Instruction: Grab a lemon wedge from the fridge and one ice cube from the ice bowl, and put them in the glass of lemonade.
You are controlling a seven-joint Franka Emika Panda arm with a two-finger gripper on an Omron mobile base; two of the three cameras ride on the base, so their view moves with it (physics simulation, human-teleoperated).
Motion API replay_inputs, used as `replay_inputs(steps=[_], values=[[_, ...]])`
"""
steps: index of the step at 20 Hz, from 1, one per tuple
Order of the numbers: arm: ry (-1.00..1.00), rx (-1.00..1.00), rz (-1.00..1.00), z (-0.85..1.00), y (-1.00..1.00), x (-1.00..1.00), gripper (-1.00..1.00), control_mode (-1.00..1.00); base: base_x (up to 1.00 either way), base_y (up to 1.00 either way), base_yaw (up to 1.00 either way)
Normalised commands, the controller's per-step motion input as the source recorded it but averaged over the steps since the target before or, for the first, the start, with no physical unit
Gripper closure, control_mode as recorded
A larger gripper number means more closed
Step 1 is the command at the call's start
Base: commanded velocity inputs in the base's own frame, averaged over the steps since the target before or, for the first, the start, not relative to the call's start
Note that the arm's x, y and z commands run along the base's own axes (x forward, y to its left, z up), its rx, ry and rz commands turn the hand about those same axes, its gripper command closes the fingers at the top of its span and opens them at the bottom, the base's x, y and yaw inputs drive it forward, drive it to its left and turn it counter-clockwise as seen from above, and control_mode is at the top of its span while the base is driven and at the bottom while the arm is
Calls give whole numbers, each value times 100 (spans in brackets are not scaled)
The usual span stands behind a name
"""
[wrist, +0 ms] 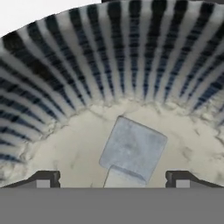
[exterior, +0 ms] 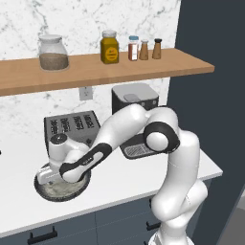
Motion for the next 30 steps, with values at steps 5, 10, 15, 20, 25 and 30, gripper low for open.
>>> replay_inputs(steps=[5,10,15,20,25,30], values=[[-3,0,0,0,-7,-8,-100,-100,0,0,0],[-1,0,0,-1,-1,-7,-100,-100,0,0,0],[0,0,0,0,0,0,-100,-100,0,0,0],[0,0,0,-6,-5,3,-100,-100,0,0,0],[0,0,0,-20,0,1,-100,-100,0,0,0],[0,0,0,0,0,12,-100,-100,0,0,0]])
